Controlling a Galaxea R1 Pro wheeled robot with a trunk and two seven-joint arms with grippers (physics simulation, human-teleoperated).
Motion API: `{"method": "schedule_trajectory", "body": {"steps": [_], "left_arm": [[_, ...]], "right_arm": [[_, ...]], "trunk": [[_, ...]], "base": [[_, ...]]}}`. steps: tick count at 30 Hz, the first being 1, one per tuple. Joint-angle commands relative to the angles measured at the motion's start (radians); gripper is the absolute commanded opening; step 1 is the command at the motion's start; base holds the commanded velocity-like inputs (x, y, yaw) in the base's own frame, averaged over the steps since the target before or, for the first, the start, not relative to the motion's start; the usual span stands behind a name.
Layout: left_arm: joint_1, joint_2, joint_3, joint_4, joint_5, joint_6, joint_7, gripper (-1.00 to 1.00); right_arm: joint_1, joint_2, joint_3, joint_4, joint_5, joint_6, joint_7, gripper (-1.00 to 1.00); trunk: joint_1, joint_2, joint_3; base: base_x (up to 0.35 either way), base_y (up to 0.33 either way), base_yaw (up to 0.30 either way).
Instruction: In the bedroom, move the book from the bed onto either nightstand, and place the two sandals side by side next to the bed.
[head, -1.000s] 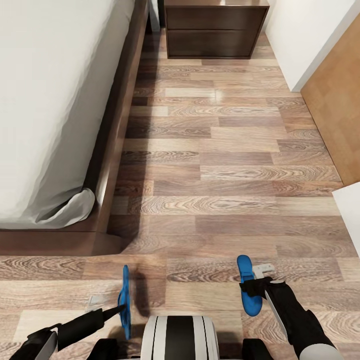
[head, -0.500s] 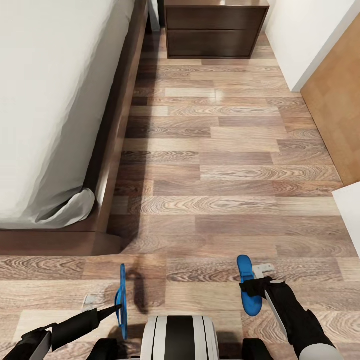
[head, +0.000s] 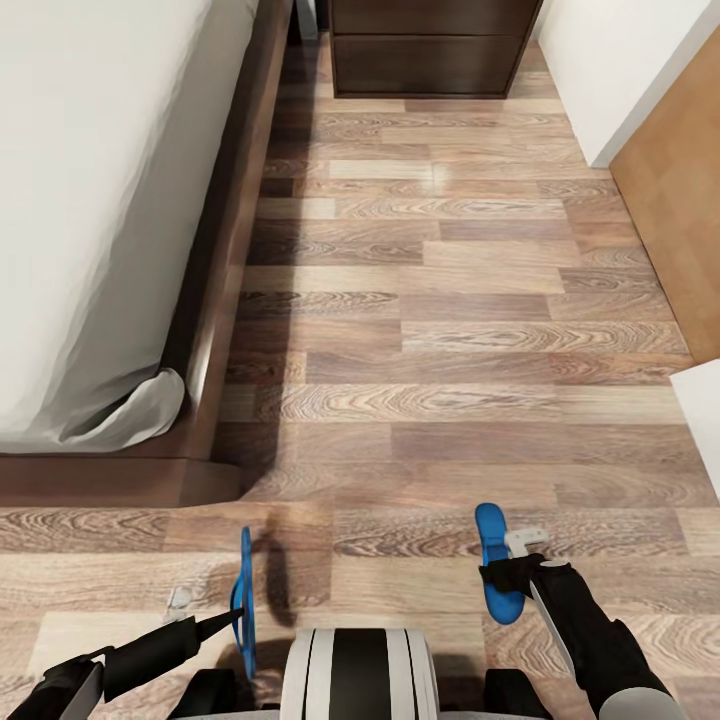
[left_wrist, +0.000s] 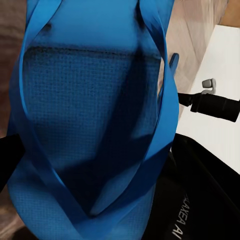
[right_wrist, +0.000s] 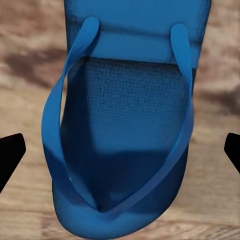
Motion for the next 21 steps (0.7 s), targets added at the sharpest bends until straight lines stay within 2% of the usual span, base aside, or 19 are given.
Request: {"method": "schedule_trajectory", "body": {"steps": [1,3,10,11,21], "left_arm": [[0.000,0.000,0.001,0.000,0.004,0.010,-0.003,-1.00],[0.000,0.000,0.001,0.000,0.004,0.010,-0.003,-1.00],[0.000,-0.001,0.000,0.000,0.004,0.010,-0.003,-1.00],[0.000,-0.001,-0.001,0.000,0.004,0.010,-0.003,-1.00],[0.000,-0.001,0.000,0.000,0.004,0.010,-0.003,-1.00]], "right_arm": [[0.000,0.000,-0.002,-0.002,0.011,0.004,0.009,1.00],[0.000,0.000,-0.002,-0.002,0.011,0.004,0.009,1.00],[0.000,0.000,-0.001,-0.002,0.011,0.004,0.008,1.00],[0.000,0.000,-0.001,-0.002,0.011,0.004,0.008,-1.00],[0.000,0.000,-0.002,-0.002,0.011,0.004,0.008,-1.00]], "trunk": [[0.000,0.000,-0.004],[0.001,-0.001,-0.012],[0.001,-0.001,-0.012],[0.001,-0.001,-0.012],[0.001,-0.001,-0.012]], "base": [[0.000,0.000,0.000],[0.000,0.000,0.000],[0.000,0.000,0.000],[0.000,0.000,0.000],[0.000,0.000,0.000]]}}
